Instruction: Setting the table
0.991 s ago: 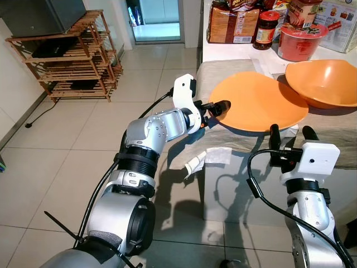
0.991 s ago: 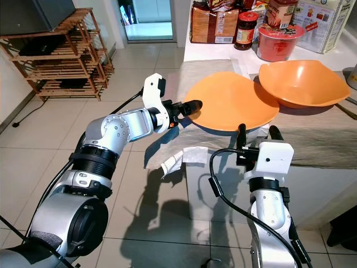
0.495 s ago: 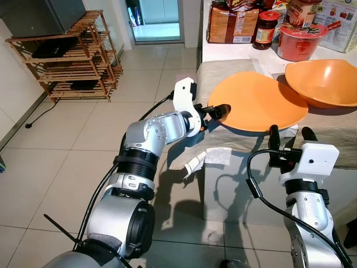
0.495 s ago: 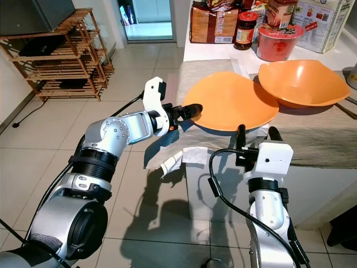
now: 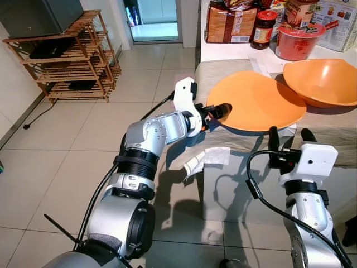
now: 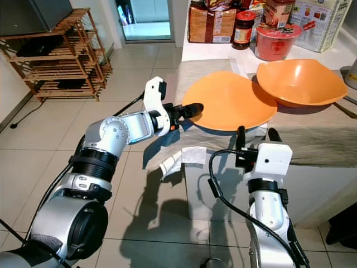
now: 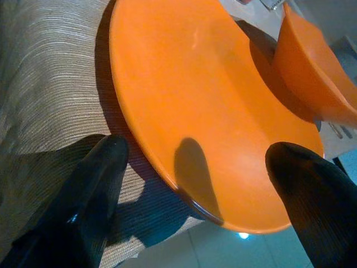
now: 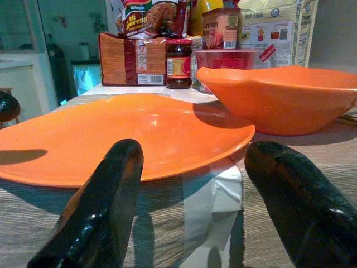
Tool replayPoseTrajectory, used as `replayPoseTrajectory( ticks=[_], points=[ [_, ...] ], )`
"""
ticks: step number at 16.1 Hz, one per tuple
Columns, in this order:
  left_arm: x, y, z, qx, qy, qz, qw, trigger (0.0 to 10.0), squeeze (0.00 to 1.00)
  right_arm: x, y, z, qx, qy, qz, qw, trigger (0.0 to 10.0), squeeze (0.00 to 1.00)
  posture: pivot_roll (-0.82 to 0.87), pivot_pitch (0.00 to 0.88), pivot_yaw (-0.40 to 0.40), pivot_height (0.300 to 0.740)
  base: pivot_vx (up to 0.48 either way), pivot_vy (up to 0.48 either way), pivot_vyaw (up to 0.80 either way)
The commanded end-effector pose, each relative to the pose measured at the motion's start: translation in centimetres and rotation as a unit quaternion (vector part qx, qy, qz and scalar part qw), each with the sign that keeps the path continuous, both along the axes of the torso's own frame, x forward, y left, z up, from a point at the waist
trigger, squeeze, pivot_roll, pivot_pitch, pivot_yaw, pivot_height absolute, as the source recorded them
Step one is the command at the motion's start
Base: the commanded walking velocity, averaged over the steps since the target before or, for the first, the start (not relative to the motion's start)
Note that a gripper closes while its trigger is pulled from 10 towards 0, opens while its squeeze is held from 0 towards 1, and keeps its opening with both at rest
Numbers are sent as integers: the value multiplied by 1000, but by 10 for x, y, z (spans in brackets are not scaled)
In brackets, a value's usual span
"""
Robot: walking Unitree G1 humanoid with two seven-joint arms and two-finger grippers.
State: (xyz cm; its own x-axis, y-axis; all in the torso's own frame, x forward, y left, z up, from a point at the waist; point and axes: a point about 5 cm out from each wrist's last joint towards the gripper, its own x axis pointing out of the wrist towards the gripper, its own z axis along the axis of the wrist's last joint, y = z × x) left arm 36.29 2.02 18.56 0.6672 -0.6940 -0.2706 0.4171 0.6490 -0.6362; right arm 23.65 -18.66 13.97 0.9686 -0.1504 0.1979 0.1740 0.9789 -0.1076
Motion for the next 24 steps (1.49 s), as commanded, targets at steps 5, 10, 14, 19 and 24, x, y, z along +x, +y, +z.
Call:
replayPoseTrajectory(
  ticks=[5, 10, 14, 19, 24],
  points=[
    [-10, -36, 5, -34, 10, -29, 999, 10000, 0, -2, 4, 2, 4, -3, 0, 1000, 10000, 0, -135, 48, 116, 740, 0, 0, 0],
    [-17, -48, 3, -24, 9, -57, 998, 10000, 0, -1, 4, 2, 5, -3, -1, 1000, 10000, 0, -137, 48, 119, 740, 0, 0, 0],
    [-21, -54, -1, -15, 16, -70, 997, 10000, 0, -1, 5, 1, 6, -3, -2, 1000, 10000, 0, -134, 43, 122, 740, 0, 0, 0],
    [-21, -59, 1, -19, -8, -78, 997, 10000, 0, 1, 6, 2, 7, -7, -1, 1000, 10000, 0, -135, 38, 123, 740, 0, 0, 0],
    [-3, -43, 2, 5, -71, -38, 997, 10000, 0, -2, 7, 2, 8, -6, 2, 1000, 10000, 0, -138, 51, 121, 740, 0, 0, 0]
  ],
)
